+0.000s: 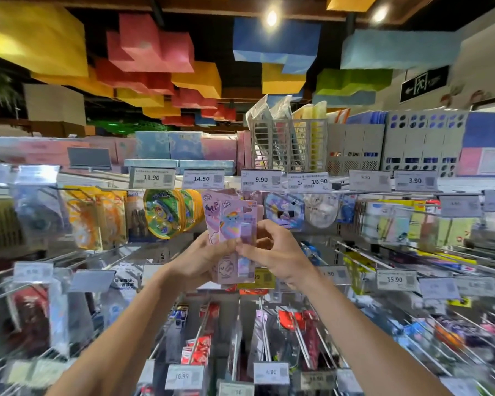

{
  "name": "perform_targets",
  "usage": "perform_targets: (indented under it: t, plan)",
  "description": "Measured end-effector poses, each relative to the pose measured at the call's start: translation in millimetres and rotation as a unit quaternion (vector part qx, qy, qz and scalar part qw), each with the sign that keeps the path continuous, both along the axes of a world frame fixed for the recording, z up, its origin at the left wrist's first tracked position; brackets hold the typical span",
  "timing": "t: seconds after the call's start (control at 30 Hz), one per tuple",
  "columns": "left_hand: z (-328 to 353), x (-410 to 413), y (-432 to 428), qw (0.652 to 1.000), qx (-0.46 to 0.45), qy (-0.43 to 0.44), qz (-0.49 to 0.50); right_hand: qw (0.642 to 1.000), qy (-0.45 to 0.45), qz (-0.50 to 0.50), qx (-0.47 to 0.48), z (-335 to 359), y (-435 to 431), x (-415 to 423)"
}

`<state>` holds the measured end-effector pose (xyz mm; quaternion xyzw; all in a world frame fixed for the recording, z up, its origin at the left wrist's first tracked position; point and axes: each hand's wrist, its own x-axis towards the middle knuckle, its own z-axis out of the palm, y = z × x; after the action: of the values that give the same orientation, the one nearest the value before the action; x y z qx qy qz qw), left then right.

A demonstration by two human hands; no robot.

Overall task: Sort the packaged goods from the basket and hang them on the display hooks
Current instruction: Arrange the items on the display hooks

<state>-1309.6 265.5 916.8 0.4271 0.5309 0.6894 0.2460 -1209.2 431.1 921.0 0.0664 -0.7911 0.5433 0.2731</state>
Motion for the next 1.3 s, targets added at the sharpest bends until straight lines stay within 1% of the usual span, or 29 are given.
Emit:
perform_targets:
  t: [0.07,0.13,0.2,0.27,0.37,0.43,0.6,0.77,0.93,1.13,1.2,1.23,1.3]
  plan:
    - [-0.1,3.5,1.2,1.000,-0.009,-0.007,0.001,0.999,0.016,-0.033,-0.007,-2.3,0.0,-4.2]
    - [0.2,5.0,1.4,1.000,-0.012,-0.026,-0.003,0.999,0.023,-0.036,-0.022,-0.5,2.7,-6.1]
    - [2.5,4.8,1.3,0.999,-0.019,-0.039,0.016,0.999,0.021,-0.031,-0.032,3.0,6.2,-6.0]
    - [3.9,4.1,1.3,0.997,-0.023,-0.045,0.053,0.998,0.016,-0.035,-0.048,3.8,9.8,-6.0]
    - [1.4,-2.9,-0.8,0.990,-0.006,-0.044,0.132,0.996,0.009,-0.057,-0.064,0.9,14.5,-10.4]
    - [-1.2,-7.4,-3.2,0.987,-0.008,-0.035,0.158,0.995,0.007,-0.075,-0.071,-1.3,17.1,-14.3]
    - [-3.8,-10.3,-2.5,0.987,-0.014,-0.039,0.155,0.994,0.015,-0.090,-0.057,10.0,15.3,-19.4]
    - [-3.3,-10.8,0.3,0.980,0.005,-0.051,0.193,0.991,0.003,-0.127,-0.033,15.6,17.7,-29.8]
    - [-5.8,-16.1,0.4,0.977,-0.001,-0.064,0.203,0.986,-0.020,-0.161,-0.042,17.4,23.7,-38.4]
    - [-5.1,-16.3,5.7,0.988,-0.023,-0.026,0.153,0.970,-0.110,-0.215,0.037,17.8,34.6,-63.2]
    - [-3.7,-14.9,5.8,0.990,-0.024,-0.016,0.141,0.955,-0.134,-0.249,0.089,15.6,33.1,-63.7]
    - [-3.5,-14.5,5.7,0.990,-0.024,-0.010,0.137,0.947,-0.124,-0.273,0.115,13.6,31.2,-61.7]
    - [-4.6,-17.0,6.9,0.991,-0.030,-0.004,0.131,0.942,-0.051,-0.309,0.121,10.7,24.7,-51.5]
